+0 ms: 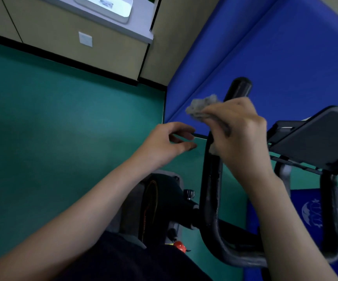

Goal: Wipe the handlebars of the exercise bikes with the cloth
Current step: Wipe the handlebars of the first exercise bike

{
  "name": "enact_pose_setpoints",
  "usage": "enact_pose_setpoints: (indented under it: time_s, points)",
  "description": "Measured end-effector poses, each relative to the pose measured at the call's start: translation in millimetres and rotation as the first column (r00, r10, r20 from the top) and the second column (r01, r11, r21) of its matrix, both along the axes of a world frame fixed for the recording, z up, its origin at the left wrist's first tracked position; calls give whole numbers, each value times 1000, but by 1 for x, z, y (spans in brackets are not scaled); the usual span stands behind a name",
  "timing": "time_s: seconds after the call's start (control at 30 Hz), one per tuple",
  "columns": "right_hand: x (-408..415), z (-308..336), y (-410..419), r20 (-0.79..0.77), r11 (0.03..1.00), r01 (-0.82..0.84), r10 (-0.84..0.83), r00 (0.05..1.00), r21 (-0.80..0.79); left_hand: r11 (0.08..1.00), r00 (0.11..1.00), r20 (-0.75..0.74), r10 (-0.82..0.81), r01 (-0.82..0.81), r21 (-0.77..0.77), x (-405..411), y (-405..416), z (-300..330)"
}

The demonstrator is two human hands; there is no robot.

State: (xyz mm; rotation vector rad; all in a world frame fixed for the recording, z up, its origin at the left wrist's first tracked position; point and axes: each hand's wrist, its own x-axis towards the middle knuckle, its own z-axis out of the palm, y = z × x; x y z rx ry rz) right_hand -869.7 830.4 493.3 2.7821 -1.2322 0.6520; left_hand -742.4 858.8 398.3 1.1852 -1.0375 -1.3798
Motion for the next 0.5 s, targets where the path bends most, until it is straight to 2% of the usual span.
enact_pose_setpoints:
  time_s: [0.13,0.27,0.4,0.5]
  points:
    - [2,7,-10,-27,999,3,-4,1000,-45,1000,1000,3,-17,17,5,-2,4,0]
    - [-2,-7,5,-34,1000,-15,14,999,-8,1000,1000,-11,-4,4,-1,-4,4,0]
    - [-10,-12,15,265,995,93,-85,961,-18,1000,1000,-20,3,-3,-25,-7,3,4]
    - [-12,-14,20,361,980,184,-148,921,-69,999,1000,-16,-4,3,-53,-13,0,12]
